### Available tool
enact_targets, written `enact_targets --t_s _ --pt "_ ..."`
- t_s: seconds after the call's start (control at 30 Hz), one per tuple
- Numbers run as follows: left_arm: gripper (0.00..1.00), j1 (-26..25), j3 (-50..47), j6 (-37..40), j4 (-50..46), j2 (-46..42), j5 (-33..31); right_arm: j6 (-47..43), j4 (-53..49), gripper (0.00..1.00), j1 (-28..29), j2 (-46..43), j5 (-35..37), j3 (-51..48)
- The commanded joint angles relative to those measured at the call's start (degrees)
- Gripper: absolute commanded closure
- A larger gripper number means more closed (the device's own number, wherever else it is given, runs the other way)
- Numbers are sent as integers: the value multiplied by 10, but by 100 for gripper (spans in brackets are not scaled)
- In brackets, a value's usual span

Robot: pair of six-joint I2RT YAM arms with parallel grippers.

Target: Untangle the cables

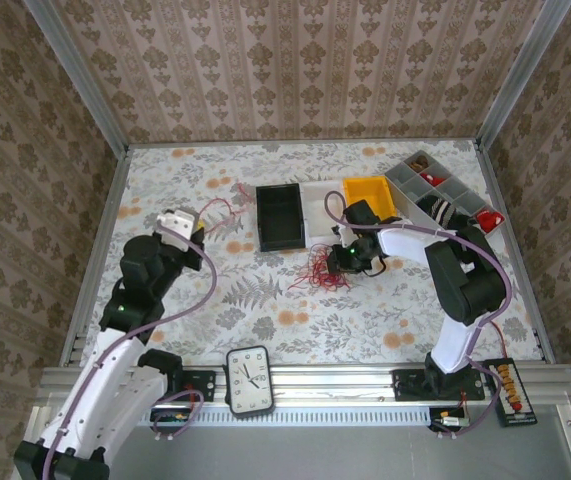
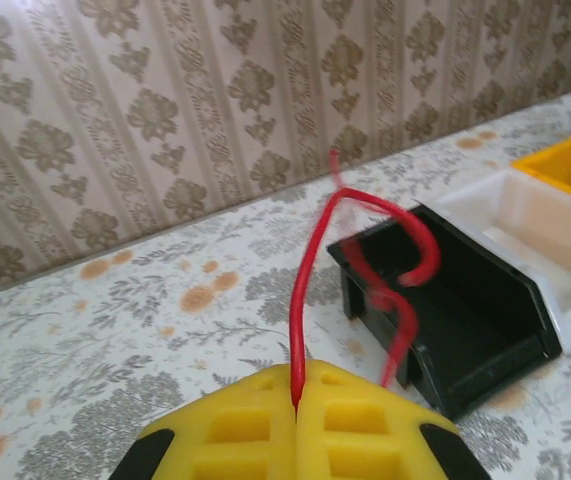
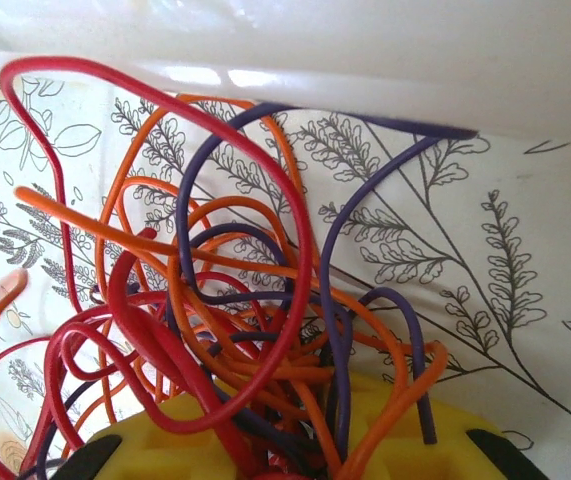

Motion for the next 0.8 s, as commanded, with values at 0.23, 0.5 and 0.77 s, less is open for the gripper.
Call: enact_targets --t_s 0.23,0.5,0.77 --pt "100 34 92 -49 -8 70 115 1 -69 79 -12 -11 65 -54" --pt "100 -56 181 -94 -32 225 -1 8 -19 37 -4 -141 94 -83" --pt "100 -159 276 -103 -117 363 -95 53 18 30 -6 -253 164 -92"
